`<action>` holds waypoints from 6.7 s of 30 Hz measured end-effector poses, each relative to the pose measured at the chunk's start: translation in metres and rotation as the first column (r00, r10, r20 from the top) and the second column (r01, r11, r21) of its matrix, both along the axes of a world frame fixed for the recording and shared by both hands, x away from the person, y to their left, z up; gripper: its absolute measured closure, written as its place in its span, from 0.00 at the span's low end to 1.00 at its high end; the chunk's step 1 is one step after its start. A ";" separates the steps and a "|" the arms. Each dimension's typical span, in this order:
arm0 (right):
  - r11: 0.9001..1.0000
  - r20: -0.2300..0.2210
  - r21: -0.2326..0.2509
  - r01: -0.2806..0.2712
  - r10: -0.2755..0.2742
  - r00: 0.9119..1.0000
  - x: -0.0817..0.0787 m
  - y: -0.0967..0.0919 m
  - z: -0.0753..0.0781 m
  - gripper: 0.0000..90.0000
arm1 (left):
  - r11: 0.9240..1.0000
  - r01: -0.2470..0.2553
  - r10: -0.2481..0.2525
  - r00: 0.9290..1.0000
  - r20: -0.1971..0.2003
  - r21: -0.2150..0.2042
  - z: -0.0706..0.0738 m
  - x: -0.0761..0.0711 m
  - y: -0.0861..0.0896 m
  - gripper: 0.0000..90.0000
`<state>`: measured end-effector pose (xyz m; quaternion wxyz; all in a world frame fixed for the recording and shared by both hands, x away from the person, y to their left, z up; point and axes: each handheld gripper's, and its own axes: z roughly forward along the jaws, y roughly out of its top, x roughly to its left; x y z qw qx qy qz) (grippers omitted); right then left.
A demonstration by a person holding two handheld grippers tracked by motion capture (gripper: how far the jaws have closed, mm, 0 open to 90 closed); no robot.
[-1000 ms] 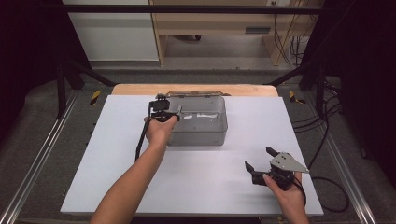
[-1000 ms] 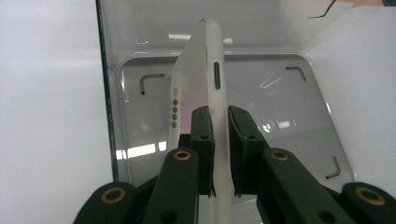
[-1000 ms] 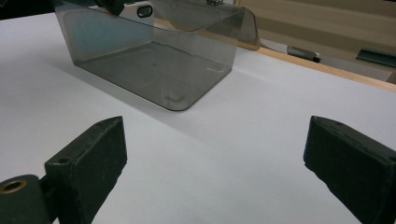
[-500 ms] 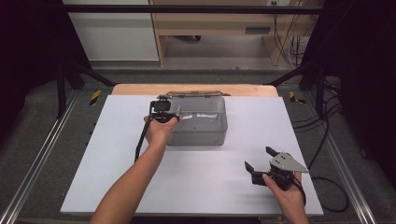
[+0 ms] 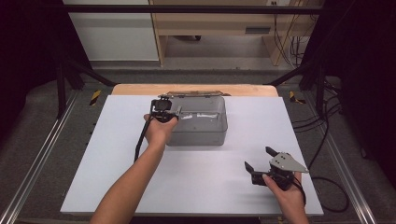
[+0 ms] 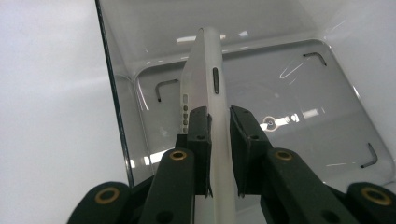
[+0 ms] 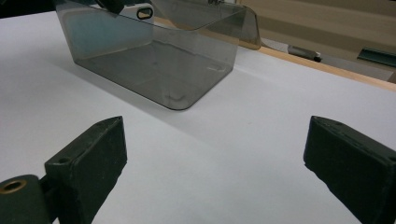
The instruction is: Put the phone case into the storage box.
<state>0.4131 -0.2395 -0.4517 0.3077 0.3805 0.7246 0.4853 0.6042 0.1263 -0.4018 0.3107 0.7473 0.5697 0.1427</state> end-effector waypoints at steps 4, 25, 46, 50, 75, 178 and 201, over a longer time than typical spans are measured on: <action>1.000 -0.004 0.000 -0.001 0.001 1.000 0.000 0.000 0.000 0.07 | 1.000 0.007 -0.007 1.000 0.010 0.018 0.000 0.000 -0.001 0.87; 1.000 -0.003 0.000 -0.005 0.005 1.000 0.000 0.000 0.000 0.07 | 0.997 0.040 -0.041 0.999 0.012 0.068 0.002 0.001 -0.003 0.86; 1.000 -0.005 -0.007 -0.012 0.012 1.000 0.000 0.001 -0.001 0.07 | 0.993 0.020 -0.023 1.000 0.021 0.113 0.004 0.005 0.005 0.87; 1.000 -0.007 -0.008 -0.013 0.013 1.000 0.000 0.001 -0.001 0.07 | 0.995 0.000 -0.004 0.999 0.036 0.099 0.003 0.004 0.006 0.88; 1.000 -0.010 -0.011 -0.020 0.020 1.000 0.000 0.003 -0.001 0.07 | 0.985 0.037 -0.058 0.990 0.125 0.166 0.002 0.004 0.005 0.86; 0.999 -0.003 -0.034 -0.016 0.016 1.000 -0.003 0.004 0.001 0.07 | 0.991 0.115 -0.081 0.925 0.370 -0.070 0.024 -0.017 0.024 0.09; 1.000 -0.018 -0.002 0.006 -0.006 1.000 0.001 -0.001 -0.001 0.06 | 0.984 0.160 -0.084 0.804 0.589 -0.078 0.040 -0.069 0.088 0.06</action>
